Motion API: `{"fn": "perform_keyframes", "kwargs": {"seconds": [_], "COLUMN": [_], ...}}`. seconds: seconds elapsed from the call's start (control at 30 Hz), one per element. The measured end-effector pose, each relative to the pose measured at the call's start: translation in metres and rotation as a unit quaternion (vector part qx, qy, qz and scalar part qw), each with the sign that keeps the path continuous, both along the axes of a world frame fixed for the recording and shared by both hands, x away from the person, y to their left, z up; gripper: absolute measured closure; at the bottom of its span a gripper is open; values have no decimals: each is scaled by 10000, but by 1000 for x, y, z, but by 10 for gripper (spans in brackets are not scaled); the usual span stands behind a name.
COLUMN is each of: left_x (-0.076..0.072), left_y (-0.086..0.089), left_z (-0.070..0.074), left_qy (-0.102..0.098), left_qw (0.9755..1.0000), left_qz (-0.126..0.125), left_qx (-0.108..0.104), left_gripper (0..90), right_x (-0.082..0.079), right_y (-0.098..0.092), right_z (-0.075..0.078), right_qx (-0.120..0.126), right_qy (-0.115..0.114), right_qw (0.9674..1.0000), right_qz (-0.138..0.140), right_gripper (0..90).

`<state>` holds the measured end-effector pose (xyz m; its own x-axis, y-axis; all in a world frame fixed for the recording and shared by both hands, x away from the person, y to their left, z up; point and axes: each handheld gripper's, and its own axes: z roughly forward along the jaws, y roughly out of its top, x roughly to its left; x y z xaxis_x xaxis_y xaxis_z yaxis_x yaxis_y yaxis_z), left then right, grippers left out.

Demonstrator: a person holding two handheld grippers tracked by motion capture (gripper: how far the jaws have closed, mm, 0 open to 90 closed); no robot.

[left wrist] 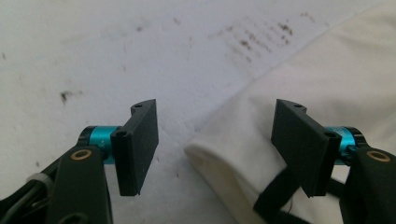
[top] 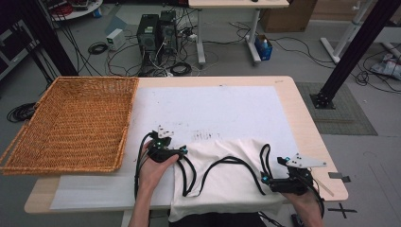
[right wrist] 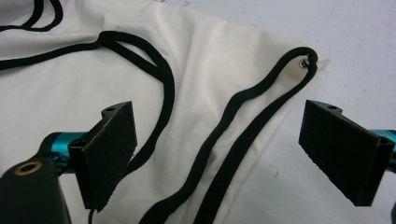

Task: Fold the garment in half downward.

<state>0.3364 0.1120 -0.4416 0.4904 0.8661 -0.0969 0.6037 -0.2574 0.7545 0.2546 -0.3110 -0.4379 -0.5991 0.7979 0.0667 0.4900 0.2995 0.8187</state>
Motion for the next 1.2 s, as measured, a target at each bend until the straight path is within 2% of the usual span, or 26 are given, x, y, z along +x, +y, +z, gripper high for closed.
{"fn": "perform_keyframes", "kwargs": {"seconds": [0.13,0.23,0.4,0.5,0.53,0.57,0.6,0.63,0.67,0.77,0.87,1.0,1.1,1.2], "left_x": [-2,-1,-2,-1,-1,-1,-2,-3,-4,-2,-4,-4,-4,-4], "left_y": [4,6,5,8,8,8,5,2,0,2,0,1,0,1], "left_z": [-9,-9,-8,-7,-7,-7,-7,-6,-6,-6,-6,-6,-6,-7], "left_qy": [17,-13,-90,-85,-107,-130,-148,-214,-222,-172,-270,-191,-194,-153], "left_qw": [10000,10000,9998,9998,9997,9998,9996,9989,9987,9990,9980,9988,9986,9989], "left_qz": [-37,-58,-46,-1,-25,-110,-187,-222,-235,-245,-325,-329,-392,-411], "left_qx": [10,-18,179,164,195,125,172,339,383,325,463,320,311,158], "left_gripper": [321,339,415,483,511,553,618,619,622,626,634,680,723,773], "right_x": [1,2,3,3,3,3,3,3,3,2,2,3,4,4], "right_y": [-1,0,3,4,4,4,3,3,2,-1,-1,-1,1,3], "right_z": [-1,-1,0,0,0,0,0,0,0,1,1,1,1,2], "right_qx": [-1,-3,16,-16,-20,-20,-25,-16,-13,7,1,9,8,3], "right_qy": [1,11,11,-2,-5,-2,-10,-7,-8,-6,2,13,0,16], "right_qw": [10000,10000,10000,10000,10000,10000,10000,10000,10000,10000,10000,10000,10000,10000], "right_qz": [-4,-11,-12,20,25,25,20,10,-9,-40,-41,-41,-6,10], "right_gripper": [111,111,112,112,112,111,111,111,112,111,112,112,112,111]}}
